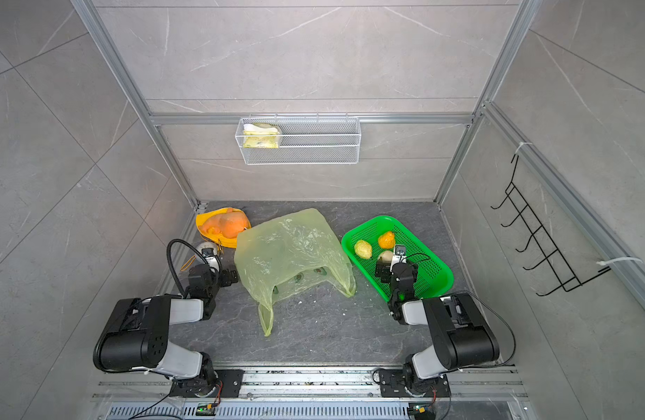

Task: Place the pears into plastic bags & tie knots
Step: Pick up the plastic bag at the center of the board.

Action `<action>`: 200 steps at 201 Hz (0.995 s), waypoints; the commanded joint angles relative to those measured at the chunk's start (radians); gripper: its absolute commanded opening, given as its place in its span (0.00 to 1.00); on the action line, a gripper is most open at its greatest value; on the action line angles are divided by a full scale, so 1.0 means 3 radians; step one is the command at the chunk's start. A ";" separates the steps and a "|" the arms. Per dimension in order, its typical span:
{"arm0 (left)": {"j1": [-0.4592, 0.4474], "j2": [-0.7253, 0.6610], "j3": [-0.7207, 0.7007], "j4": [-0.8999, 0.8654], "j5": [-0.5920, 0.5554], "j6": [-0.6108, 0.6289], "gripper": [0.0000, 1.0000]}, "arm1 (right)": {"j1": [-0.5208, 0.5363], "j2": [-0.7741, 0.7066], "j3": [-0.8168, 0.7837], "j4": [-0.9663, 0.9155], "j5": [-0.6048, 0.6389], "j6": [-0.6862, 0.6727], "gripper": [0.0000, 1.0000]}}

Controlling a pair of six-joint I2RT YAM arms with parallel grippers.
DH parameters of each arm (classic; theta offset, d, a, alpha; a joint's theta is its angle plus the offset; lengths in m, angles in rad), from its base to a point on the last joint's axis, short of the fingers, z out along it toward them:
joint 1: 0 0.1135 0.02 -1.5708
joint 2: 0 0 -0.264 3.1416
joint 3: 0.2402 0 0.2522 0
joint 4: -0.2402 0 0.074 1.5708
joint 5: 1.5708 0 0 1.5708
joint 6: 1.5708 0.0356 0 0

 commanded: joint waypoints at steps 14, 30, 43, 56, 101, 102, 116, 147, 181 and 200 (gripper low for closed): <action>0.0018 0.0013 0.0095 0.0198 0.0006 0.0074 1.00 | 0.0024 0.0038 0.0059 0.0073 0.0058 -0.0037 1.00; 0.0019 0.0013 0.0095 0.0196 0.0006 0.0076 1.00 | 0.0026 0.0038 0.0061 0.0077 0.0058 -0.0038 1.00; 0.0019 0.0013 0.0094 0.0196 0.0006 0.0074 1.00 | 0.0022 0.0038 0.0061 0.0075 0.0060 -0.0040 1.00; 0.0020 0.0013 0.0095 0.0198 0.0009 0.0075 1.00 | 0.0024 0.0038 0.0065 0.0067 0.0053 -0.0033 1.00; 0.0022 0.0017 0.0101 0.0191 0.0016 0.0072 1.00 | 0.0025 0.0043 0.0066 0.0065 0.0055 -0.0036 0.99; 0.0021 0.0018 0.0103 0.0191 0.0016 0.0072 1.00 | 0.0024 0.0043 0.0063 0.0063 0.0054 -0.0034 0.99; 0.0020 0.0018 0.0098 0.0188 0.0016 0.0069 1.00 | 0.0025 0.0043 0.0066 0.0065 0.0053 -0.0032 1.00; 0.0024 0.0018 0.0097 0.0187 0.0018 0.0072 1.00 | 0.0027 0.0043 0.0062 0.0062 0.0053 -0.0027 0.99; 0.0024 -0.0029 0.0087 0.0217 -0.0020 0.0065 0.99 | 0.0024 0.0012 0.0020 0.0139 0.0083 -0.0028 1.00; 0.0024 -0.0388 0.0381 -0.0618 -0.0243 -0.0036 0.99 | 0.0038 -0.0302 -0.0216 0.0314 0.0079 -0.0077 1.00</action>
